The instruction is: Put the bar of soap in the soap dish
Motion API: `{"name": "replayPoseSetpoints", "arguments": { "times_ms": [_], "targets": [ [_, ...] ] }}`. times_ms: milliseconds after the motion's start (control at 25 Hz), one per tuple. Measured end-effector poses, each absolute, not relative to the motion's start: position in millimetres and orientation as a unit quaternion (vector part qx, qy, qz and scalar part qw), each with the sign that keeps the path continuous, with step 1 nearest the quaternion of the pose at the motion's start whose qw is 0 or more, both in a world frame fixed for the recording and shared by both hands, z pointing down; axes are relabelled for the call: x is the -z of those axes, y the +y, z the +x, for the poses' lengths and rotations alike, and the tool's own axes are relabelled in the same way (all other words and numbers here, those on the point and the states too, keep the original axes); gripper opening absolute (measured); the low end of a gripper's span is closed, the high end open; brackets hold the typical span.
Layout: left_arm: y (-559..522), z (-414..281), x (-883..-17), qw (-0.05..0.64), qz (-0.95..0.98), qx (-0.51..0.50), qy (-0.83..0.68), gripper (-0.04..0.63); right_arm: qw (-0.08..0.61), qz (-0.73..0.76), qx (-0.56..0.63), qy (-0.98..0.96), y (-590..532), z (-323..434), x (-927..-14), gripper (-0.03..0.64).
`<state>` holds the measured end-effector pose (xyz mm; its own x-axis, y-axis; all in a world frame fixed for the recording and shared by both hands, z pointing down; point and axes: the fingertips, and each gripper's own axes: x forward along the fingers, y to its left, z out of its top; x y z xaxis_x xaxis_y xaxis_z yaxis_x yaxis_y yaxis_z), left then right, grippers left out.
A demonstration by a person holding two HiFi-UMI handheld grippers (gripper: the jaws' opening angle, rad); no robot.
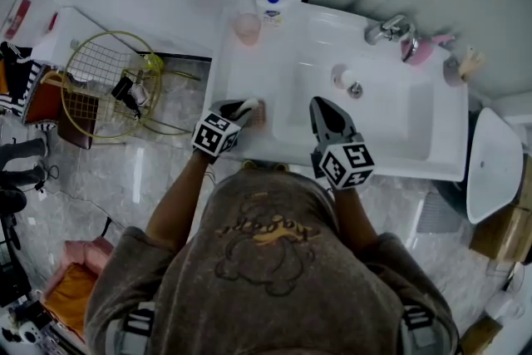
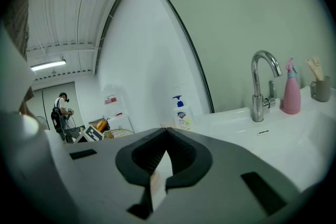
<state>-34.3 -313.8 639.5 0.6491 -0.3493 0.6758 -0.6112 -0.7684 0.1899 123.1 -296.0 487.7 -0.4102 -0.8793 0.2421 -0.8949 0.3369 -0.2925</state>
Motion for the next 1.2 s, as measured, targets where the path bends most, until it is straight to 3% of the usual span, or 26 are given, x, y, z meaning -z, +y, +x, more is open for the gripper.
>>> {"name": "replayPoseSetpoints", "arguments": {
  "times_ms": [760,1200],
  "targets": [
    [-322.7,-48.2,-635.0,0.179,0.869,-0.342,-0.31,0.131,0.031,0.533,-0.193,-0.823,-290.9,120.3,-489.6,0.0],
    [-337.0,-39.7,-541.4,0.144,0.9,-0.237,-0.337,0.135,0.03,0.526,-0.188,-0.829,-289.8,110.1,-485.6,0.002]
  ]
}}
